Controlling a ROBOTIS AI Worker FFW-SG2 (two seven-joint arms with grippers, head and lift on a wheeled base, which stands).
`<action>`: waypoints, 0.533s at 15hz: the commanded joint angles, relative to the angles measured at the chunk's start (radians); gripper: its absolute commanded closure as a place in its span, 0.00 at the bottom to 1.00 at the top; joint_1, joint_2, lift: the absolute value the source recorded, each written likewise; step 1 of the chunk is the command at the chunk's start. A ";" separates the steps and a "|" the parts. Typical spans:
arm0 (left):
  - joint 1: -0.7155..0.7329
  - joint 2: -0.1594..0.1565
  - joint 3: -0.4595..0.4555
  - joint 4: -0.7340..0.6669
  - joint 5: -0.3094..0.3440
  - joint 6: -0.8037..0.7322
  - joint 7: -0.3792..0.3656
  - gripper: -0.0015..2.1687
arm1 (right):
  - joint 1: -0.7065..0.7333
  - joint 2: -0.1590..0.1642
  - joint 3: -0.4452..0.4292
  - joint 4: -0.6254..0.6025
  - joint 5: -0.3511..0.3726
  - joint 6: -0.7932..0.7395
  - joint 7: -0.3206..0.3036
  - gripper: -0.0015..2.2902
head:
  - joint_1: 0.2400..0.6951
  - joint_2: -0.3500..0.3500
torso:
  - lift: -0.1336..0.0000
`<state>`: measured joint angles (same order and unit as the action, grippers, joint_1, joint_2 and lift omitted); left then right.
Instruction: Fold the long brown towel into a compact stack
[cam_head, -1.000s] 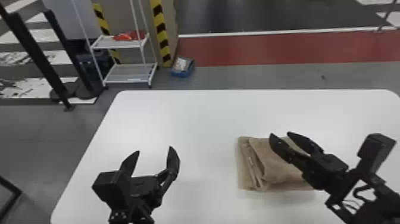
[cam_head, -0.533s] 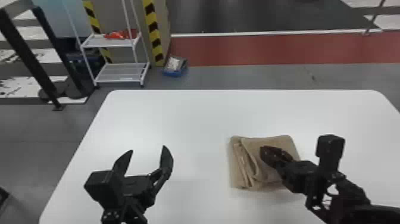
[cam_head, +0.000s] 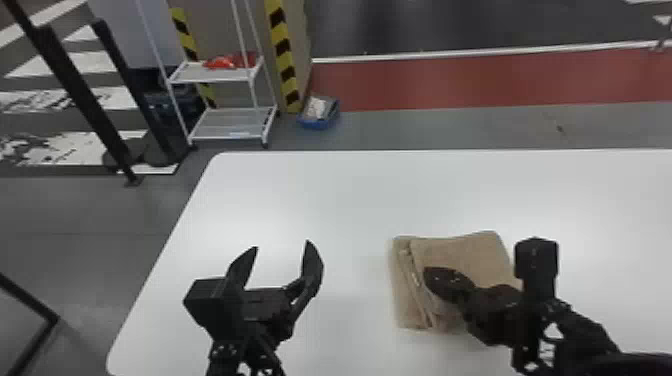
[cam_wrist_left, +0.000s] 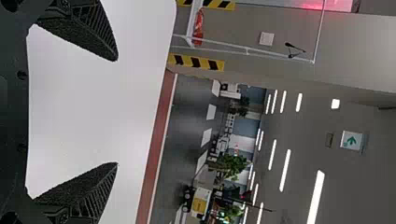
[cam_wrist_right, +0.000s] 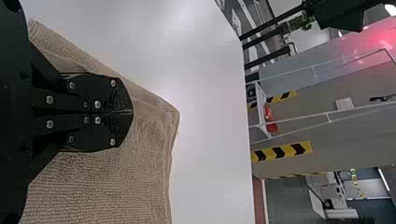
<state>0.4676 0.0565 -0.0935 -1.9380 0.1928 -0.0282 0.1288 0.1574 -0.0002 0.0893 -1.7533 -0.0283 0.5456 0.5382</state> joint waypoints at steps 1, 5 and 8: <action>-0.003 0.000 0.000 0.004 0.004 0.000 0.000 0.04 | 0.005 -0.006 0.007 -0.005 0.004 0.018 0.037 0.88 | 1.00 0.75 | 0.32; -0.003 0.002 0.000 0.005 0.008 0.000 0.000 0.04 | 0.053 -0.020 -0.056 -0.084 -0.019 -0.006 0.171 0.88 | 1.00 0.78 | 0.32; -0.004 0.005 -0.002 0.005 0.011 0.000 0.000 0.04 | 0.125 -0.052 -0.175 -0.262 -0.044 0.230 0.276 0.88 | 1.00 0.75 | 0.32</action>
<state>0.4645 0.0598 -0.0941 -1.9328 0.2033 -0.0283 0.1288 0.2480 -0.0302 -0.0327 -1.9366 -0.0673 0.6604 0.7948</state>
